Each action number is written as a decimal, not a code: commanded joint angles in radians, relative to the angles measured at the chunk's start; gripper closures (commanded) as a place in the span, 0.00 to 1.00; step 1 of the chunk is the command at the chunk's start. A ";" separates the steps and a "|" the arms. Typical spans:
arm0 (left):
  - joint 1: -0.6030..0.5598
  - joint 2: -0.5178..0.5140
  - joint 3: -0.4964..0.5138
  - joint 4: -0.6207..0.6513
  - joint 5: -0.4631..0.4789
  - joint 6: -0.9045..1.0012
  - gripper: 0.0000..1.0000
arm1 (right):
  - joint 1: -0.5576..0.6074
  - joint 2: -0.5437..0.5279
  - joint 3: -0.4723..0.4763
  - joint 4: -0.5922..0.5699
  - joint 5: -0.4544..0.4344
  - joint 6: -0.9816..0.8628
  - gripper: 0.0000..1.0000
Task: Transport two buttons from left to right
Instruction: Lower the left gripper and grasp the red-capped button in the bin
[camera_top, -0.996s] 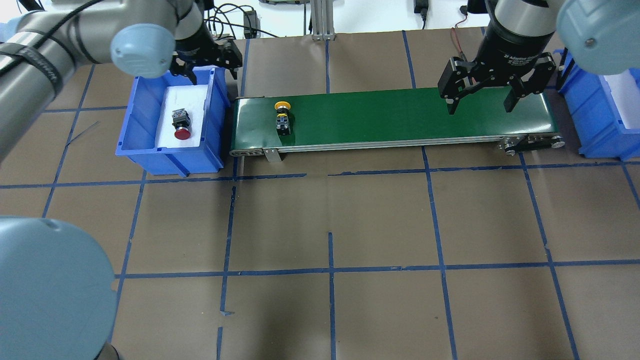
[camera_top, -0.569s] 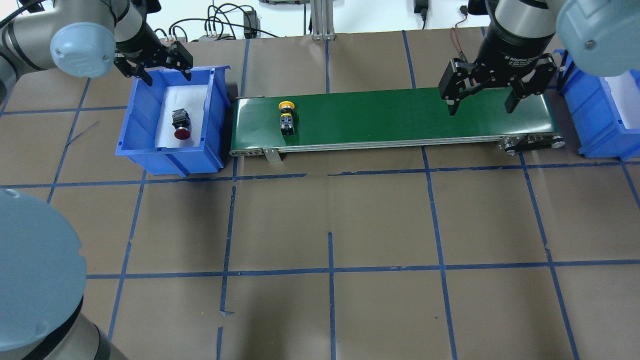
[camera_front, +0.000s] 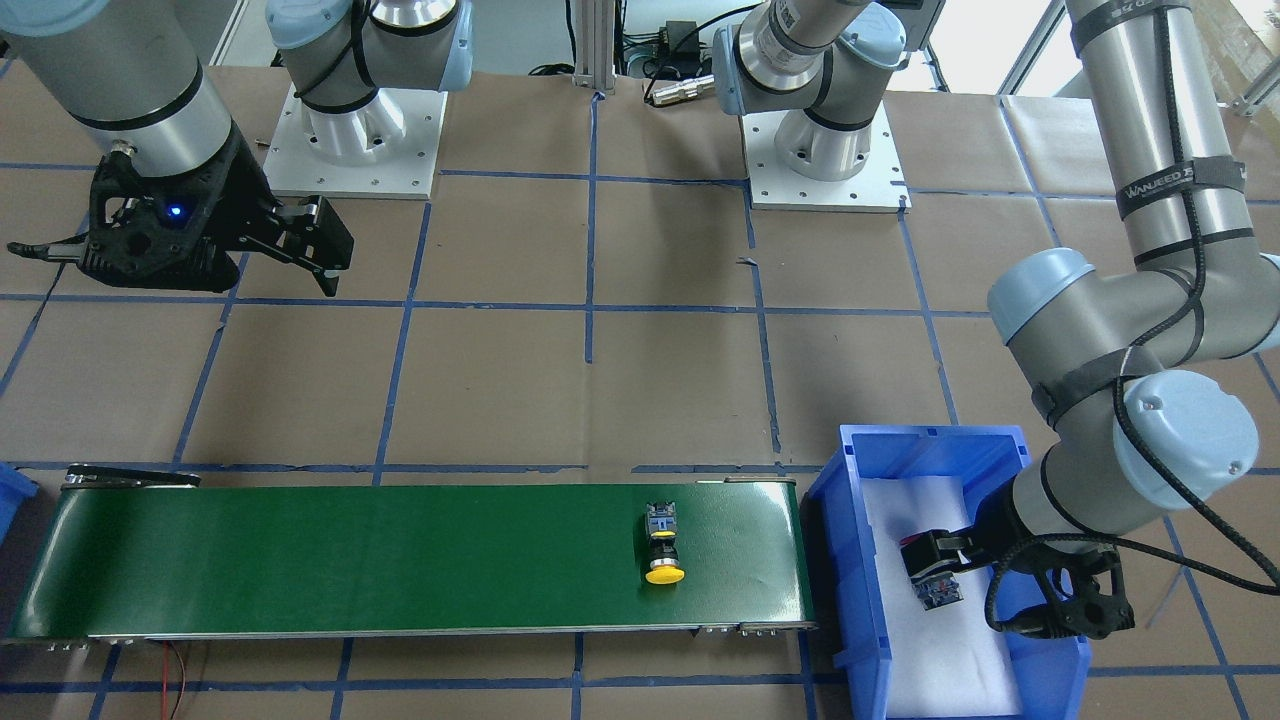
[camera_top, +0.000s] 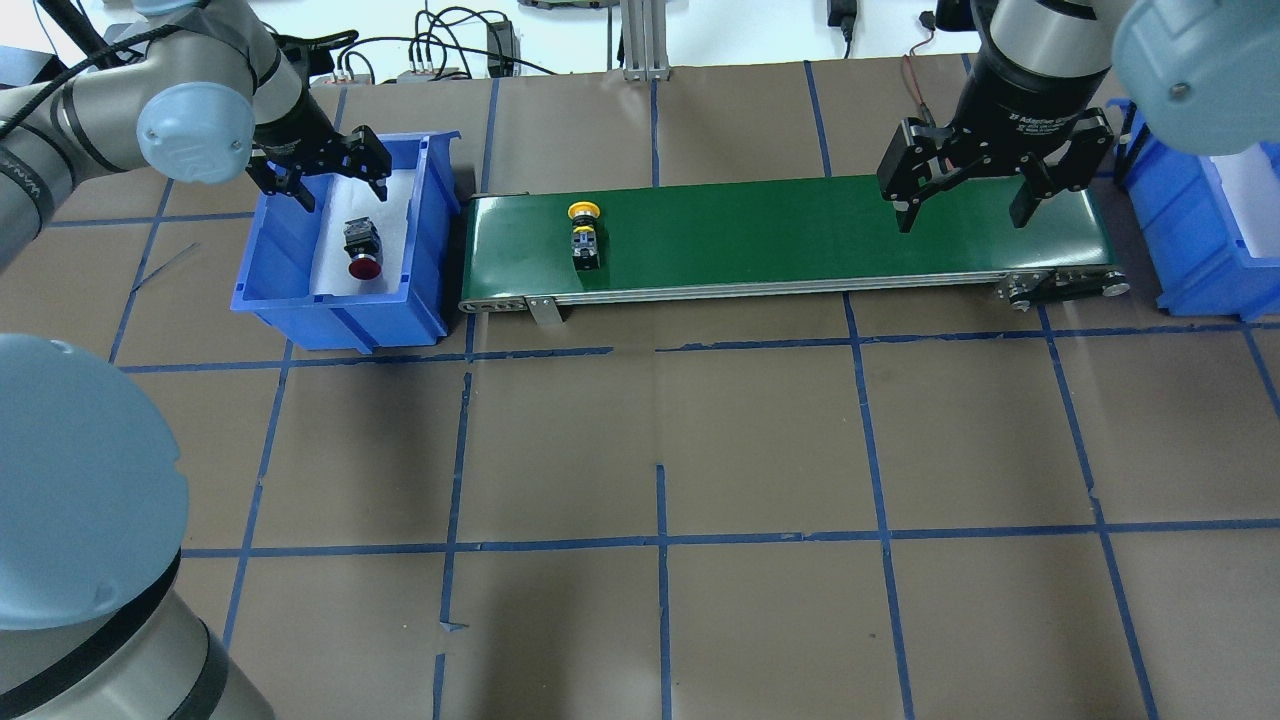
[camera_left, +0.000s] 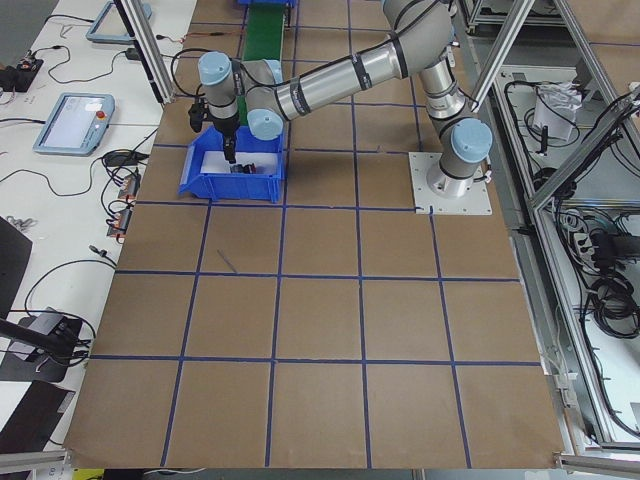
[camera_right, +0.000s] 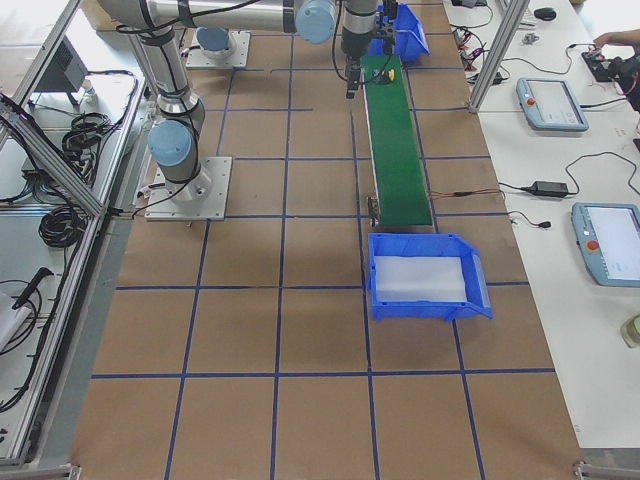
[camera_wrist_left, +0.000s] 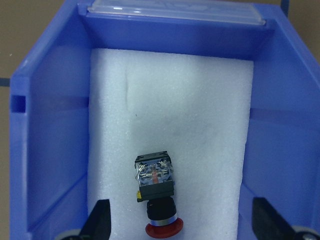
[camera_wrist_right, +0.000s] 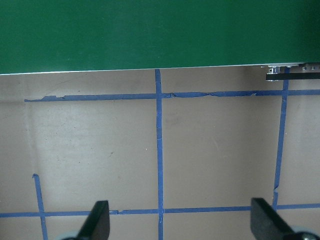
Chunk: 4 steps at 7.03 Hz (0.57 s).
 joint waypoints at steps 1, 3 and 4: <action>0.000 -0.002 -0.040 0.010 -0.001 -0.005 0.31 | 0.000 -0.001 0.000 0.001 0.002 0.000 0.00; 0.003 -0.017 -0.083 0.072 -0.001 -0.004 0.31 | 0.000 -0.001 0.000 -0.001 0.000 0.001 0.00; 0.003 -0.029 -0.084 0.085 0.000 -0.002 0.30 | 0.001 -0.001 0.000 0.001 0.000 0.001 0.00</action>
